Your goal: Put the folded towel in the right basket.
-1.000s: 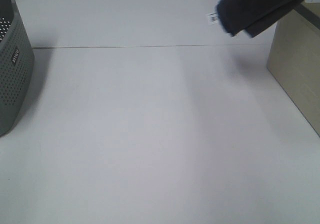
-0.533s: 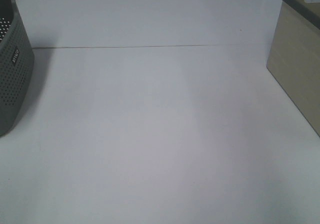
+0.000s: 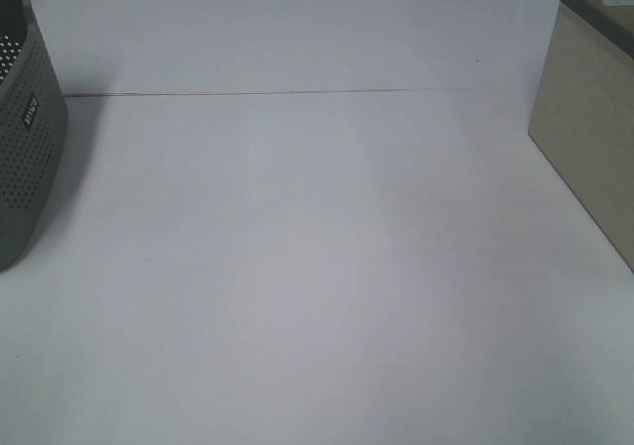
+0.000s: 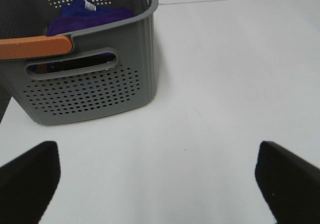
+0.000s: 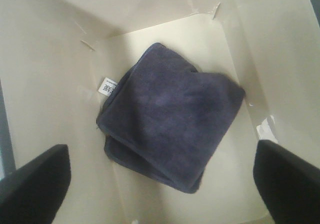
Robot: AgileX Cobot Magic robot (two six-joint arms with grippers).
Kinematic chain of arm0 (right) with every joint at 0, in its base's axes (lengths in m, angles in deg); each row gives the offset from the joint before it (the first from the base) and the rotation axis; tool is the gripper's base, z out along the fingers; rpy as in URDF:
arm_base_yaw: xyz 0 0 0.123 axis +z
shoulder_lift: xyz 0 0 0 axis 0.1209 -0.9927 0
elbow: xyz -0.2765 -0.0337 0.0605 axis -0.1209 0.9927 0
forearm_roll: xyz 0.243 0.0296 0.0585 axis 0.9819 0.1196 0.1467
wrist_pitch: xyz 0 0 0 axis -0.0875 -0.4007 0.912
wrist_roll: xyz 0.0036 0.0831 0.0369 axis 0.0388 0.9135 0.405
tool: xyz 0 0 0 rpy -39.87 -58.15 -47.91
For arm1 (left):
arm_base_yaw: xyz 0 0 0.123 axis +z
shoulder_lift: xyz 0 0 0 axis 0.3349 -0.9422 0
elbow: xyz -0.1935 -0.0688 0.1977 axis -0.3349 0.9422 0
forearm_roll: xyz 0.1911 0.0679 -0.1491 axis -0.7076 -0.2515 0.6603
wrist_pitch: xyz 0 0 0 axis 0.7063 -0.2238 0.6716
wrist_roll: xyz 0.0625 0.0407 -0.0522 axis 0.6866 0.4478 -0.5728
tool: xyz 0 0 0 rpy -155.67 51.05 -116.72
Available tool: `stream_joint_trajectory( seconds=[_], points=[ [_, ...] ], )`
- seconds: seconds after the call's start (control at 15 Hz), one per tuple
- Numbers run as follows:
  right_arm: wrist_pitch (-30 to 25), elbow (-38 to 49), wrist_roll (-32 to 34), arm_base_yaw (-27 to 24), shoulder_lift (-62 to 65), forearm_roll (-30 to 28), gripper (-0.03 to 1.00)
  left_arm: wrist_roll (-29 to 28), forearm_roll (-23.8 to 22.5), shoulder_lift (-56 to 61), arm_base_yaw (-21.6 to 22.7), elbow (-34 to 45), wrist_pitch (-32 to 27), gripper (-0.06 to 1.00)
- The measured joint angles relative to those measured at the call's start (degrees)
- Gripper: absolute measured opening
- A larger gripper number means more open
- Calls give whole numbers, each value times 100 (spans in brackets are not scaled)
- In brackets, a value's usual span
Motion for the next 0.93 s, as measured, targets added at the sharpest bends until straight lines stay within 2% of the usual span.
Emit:
stream_joint_trajectory(
  seconds=[0.13,0.27,0.33,0.4,0.6,0.73,0.93],
  points=[
    [0,0,6,0,0,206,98,0,0,0,0,0,0,99],
    [0,0,286,92,0,504,98,0,0,0,0,0,0,99],
    [6,0,430,286,0,550,98,0,0,0,0,0,0,99],
    [6,0,682,837,0,493,98,0,0,0,0,0,0,99],
    [6,0,1146,1937,0,160,98,0,0,0,0,0,0,99],
    [6,0,1261,2412,40,-40,98,0,0,0,0,0,0,99],
    [11,126,1387,2704,355,-206,98,0,0,0,0,0,0,99]
  ],
)
